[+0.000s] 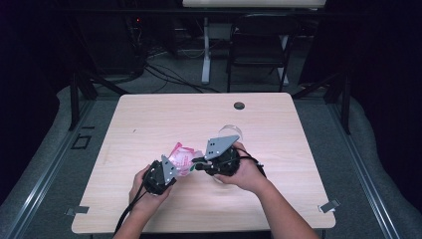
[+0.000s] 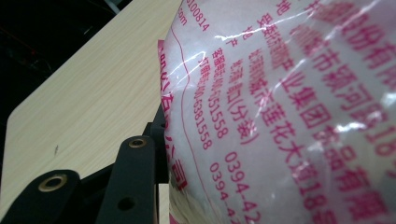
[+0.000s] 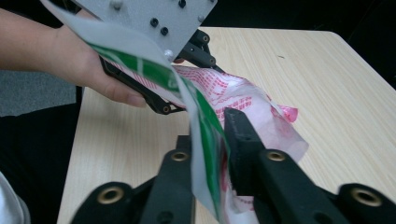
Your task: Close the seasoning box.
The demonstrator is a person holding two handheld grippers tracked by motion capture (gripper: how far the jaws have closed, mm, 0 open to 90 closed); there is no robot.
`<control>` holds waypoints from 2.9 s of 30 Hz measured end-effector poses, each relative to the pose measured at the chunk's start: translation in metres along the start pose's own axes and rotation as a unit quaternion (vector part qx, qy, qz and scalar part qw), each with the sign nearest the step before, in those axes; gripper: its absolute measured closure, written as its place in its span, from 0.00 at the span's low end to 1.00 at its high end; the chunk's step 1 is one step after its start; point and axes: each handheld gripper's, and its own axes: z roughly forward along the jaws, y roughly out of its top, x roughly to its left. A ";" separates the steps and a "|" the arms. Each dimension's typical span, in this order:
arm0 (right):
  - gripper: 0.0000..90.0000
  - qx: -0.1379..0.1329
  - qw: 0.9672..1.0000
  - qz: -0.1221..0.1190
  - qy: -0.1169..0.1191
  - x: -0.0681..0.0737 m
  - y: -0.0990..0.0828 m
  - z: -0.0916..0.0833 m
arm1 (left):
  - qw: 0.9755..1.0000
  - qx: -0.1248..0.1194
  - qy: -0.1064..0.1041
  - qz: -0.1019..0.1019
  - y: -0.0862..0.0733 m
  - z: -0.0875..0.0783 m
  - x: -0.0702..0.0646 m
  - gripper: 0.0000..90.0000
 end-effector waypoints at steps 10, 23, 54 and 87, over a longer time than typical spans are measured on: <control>1.00 0.007 0.999 0.041 0.004 -0.002 -0.003 -0.005 | 1.000 -0.009 0.010 0.018 0.005 0.005 -0.002 0.66; 1.00 0.001 0.997 0.076 0.014 -0.008 -0.006 -0.009 | 0.999 -0.019 0.023 0.036 0.011 0.009 -0.004 0.66; 1.00 -0.022 0.992 0.120 0.011 -0.022 -0.017 -0.028 | 0.988 -0.048 0.083 0.123 0.037 0.014 -0.003 0.67; 1.00 -0.046 0.986 0.160 0.009 -0.037 -0.033 -0.041 | 0.964 -0.019 0.150 0.217 0.064 0.007 -0.008 0.67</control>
